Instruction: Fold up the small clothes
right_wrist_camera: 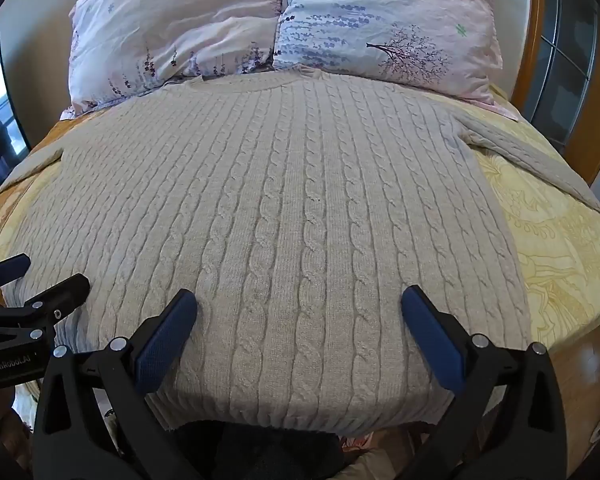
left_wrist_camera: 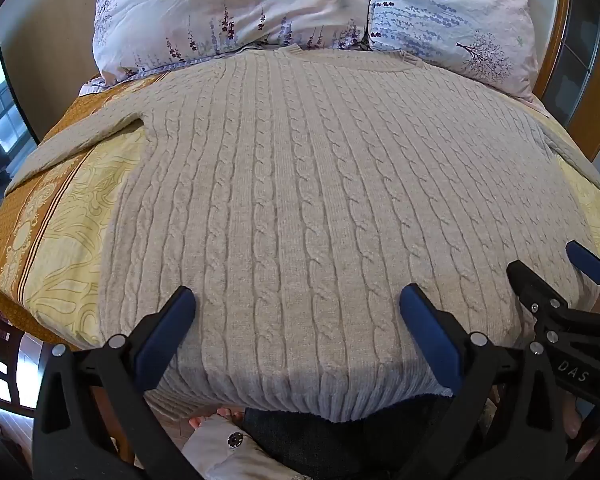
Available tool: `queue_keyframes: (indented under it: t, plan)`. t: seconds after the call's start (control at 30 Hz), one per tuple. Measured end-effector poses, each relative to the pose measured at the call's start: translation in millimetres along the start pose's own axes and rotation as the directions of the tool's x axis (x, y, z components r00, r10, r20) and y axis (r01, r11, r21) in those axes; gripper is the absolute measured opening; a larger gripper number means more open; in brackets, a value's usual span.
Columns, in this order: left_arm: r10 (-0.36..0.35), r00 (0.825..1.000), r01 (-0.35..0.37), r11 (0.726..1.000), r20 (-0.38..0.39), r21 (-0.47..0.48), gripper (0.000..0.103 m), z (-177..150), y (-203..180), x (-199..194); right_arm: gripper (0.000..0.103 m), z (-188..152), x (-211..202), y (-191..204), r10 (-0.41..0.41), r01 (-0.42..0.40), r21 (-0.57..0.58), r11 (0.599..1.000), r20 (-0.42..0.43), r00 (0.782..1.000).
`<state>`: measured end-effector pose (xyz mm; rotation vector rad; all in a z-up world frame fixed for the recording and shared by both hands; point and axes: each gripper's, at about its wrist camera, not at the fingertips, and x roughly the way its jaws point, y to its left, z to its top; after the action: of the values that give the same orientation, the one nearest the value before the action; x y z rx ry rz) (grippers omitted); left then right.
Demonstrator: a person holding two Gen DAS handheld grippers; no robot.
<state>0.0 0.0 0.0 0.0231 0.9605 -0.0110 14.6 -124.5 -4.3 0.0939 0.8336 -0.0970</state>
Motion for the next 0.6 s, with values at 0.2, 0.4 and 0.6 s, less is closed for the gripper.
queue_keyframes:
  t: [0.2, 0.4, 0.6]
  plan:
    - [0.0, 1.0, 0.0, 1.0, 0.0, 0.0, 0.101, 0.1, 0.3, -0.3, 0.102, -0.4, 0.2, -0.1, 0.001, -0.001, 0.001, 1.0, 0.0, 1.0]
    - [0.0, 1.0, 0.0, 1.0, 0.0, -0.001, 0.101, 0.8, 1.0, -1.1, 0.102, -0.5, 0.2, -0.1, 0.001, -0.001, 0.0, 1.0, 0.001, 1.0]
    - [0.001, 1.0, -0.001, 1.0, 0.001, 0.001, 0.101, 0.0, 0.0, 0.0, 0.102, -0.4, 0.1, -0.1, 0.001, -0.001, 0.001, 1.0, 0.001, 1.0]
